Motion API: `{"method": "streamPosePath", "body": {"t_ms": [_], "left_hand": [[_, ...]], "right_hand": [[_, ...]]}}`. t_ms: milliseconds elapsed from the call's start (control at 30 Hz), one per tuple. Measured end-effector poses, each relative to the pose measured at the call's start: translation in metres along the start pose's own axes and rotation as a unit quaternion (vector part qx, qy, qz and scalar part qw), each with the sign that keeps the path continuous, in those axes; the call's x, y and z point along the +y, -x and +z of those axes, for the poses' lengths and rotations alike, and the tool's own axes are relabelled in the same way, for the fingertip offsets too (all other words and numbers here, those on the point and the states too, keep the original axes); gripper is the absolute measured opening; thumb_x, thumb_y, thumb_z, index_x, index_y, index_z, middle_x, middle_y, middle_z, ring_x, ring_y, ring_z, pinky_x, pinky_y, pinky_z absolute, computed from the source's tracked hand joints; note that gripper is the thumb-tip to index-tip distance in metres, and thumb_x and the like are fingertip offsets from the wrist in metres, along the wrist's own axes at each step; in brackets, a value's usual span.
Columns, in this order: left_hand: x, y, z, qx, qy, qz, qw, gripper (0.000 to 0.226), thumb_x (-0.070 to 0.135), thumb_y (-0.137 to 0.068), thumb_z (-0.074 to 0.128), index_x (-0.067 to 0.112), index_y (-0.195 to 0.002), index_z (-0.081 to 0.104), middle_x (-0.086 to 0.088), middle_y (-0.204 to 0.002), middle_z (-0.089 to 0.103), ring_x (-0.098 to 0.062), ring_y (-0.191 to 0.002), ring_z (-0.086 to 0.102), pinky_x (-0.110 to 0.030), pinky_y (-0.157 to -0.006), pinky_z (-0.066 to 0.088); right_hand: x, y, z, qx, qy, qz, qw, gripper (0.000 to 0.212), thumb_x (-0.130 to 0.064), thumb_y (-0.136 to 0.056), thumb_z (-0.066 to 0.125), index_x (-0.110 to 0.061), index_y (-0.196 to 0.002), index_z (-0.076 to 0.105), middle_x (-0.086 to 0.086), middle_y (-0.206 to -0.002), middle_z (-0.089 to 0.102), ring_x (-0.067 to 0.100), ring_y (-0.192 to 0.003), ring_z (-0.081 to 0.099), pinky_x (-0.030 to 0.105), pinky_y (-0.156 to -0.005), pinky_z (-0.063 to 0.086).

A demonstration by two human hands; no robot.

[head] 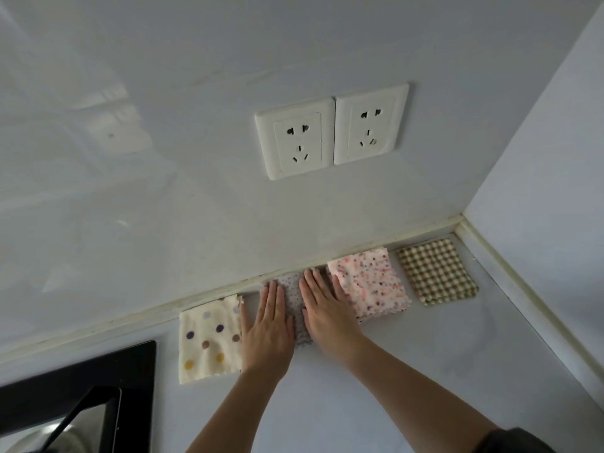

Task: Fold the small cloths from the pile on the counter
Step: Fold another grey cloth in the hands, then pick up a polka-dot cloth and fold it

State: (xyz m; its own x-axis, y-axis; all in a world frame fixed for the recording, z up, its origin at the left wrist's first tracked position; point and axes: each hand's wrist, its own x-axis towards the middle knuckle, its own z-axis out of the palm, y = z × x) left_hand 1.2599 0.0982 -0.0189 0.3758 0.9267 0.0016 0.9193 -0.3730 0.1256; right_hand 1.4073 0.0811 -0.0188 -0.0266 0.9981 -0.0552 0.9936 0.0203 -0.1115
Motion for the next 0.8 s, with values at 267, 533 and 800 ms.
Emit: {"method": "streamPosePath", "body": {"t_ms": [267,533,800], "left_hand": [[0.004,-0.007,-0.007,-0.12,-0.01,-0.029,0.992,0.059,0.039,-0.098,-0.002,0.016,-0.151,-0.014,0.004,-0.16,-0.016,-0.011,-0.146,-0.017,-0.052,-0.119,-0.003],[-0.018,0.07,-0.078,-0.043,0.181,-0.035,0.982,0.056,0.036,-0.103,0.027,0.019,-0.154,0.011,0.004,-0.162,0.005,-0.012,-0.149,-0.001,-0.044,-0.121,0.001],[-0.123,0.261,-0.127,0.03,0.282,-0.049,0.958,0.036,0.023,-0.095,0.053,0.021,-0.131,0.051,0.005,-0.132,0.053,-0.018,-0.125,0.048,-0.041,-0.109,0.034]], "right_hand": [[-0.007,-0.004,-0.007,-0.052,0.023,0.022,0.998,0.071,-0.033,-0.09,0.01,-0.002,-0.141,0.047,0.016,-0.149,0.043,0.029,-0.141,0.036,0.052,-0.119,0.009],[-0.072,0.056,-0.054,0.125,-0.12,0.042,0.984,0.06,-0.019,-0.099,0.049,-0.003,-0.152,0.024,0.012,-0.16,0.019,0.028,-0.15,0.011,0.041,-0.118,-0.003],[-0.218,0.194,-0.062,0.14,-0.364,0.076,0.918,0.039,-0.011,-0.097,0.051,-0.006,-0.136,0.049,0.007,-0.138,0.051,0.019,-0.13,0.045,0.01,-0.102,0.024]]}}
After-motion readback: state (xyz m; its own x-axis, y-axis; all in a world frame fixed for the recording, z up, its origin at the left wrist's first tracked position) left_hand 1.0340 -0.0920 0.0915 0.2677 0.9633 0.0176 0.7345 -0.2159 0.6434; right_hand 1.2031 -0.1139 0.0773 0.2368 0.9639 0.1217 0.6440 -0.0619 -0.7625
